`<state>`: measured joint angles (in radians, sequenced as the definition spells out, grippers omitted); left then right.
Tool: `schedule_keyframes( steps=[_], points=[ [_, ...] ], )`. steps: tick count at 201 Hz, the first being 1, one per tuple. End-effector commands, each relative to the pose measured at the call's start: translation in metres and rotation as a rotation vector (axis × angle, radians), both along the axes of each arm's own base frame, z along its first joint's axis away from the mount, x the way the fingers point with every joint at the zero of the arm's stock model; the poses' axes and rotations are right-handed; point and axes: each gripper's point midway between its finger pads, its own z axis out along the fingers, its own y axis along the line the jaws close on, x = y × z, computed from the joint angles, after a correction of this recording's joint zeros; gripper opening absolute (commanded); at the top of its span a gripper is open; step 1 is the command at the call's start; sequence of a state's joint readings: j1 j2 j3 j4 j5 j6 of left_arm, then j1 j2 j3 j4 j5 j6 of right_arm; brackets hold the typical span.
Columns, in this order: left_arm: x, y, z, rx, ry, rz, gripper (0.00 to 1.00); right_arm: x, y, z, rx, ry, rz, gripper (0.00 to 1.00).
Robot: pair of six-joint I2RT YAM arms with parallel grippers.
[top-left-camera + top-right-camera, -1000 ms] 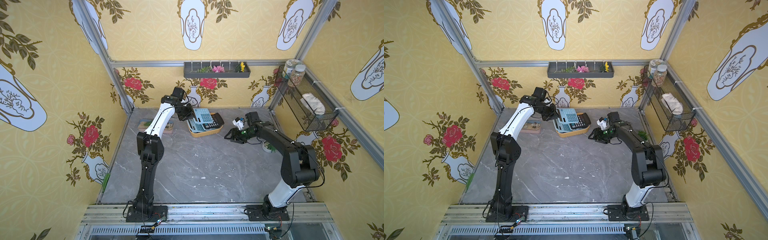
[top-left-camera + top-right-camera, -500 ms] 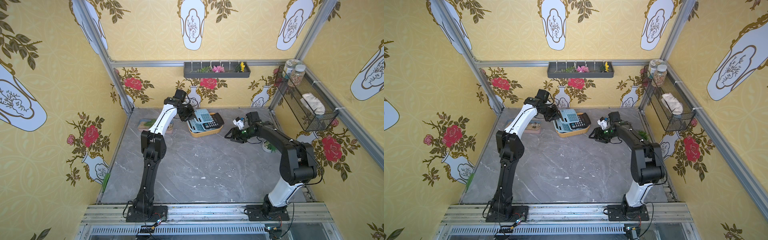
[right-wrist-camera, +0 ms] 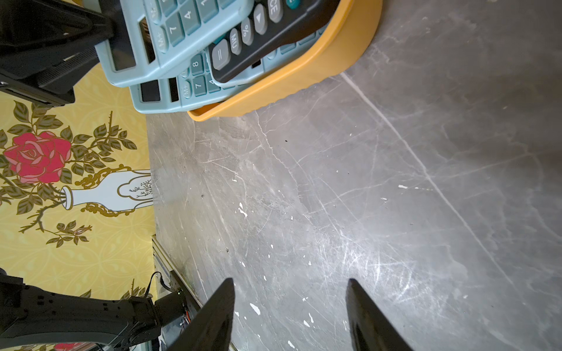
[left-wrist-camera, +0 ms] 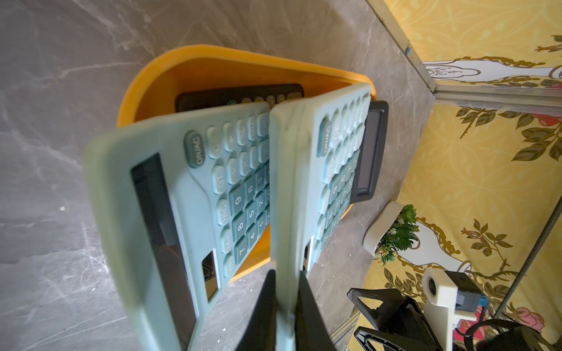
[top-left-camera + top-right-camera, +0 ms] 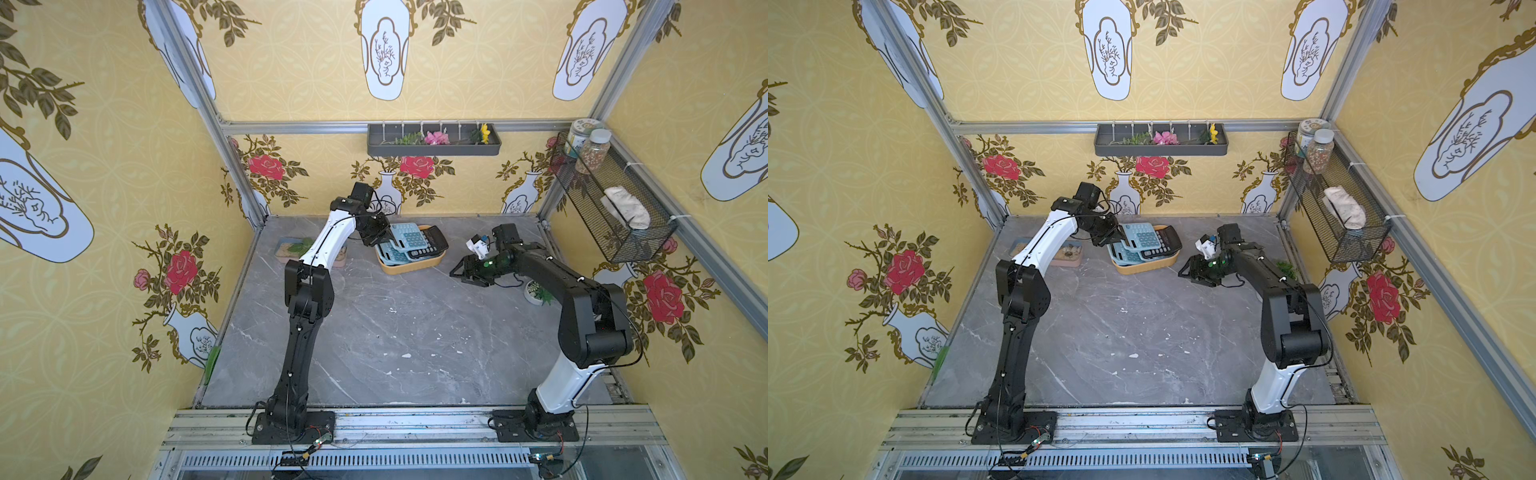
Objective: Put the calculator in the storage box
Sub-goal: Place the calculator in the storage box.
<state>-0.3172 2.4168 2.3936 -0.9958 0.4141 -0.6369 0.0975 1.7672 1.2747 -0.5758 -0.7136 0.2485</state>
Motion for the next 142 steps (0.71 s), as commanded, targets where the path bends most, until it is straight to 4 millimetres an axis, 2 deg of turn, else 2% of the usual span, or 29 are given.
schedule_keyframes(
  steps=[1, 64, 115, 142],
  points=[
    [-0.001, -0.007, -0.004, -0.037, 0.004, -0.025, 0.09, 0.001, 0.001, 0.002, 0.010, -0.017, 0.013, 0.60],
    [-0.003, -0.007, -0.015, -0.050, 0.033, -0.028, 0.12, 0.000, -0.001, 0.002, 0.009, -0.014, 0.011, 0.61],
    [-0.002, -0.002, -0.020, -0.041, 0.040, -0.021, 0.25, -0.002, -0.002, -0.001, 0.004, -0.008, 0.012, 0.63],
    [-0.002, -0.001, -0.019, -0.042, 0.038, -0.018, 0.28, -0.002, -0.002, -0.002, 0.004, -0.004, 0.012, 0.63]
  ],
)
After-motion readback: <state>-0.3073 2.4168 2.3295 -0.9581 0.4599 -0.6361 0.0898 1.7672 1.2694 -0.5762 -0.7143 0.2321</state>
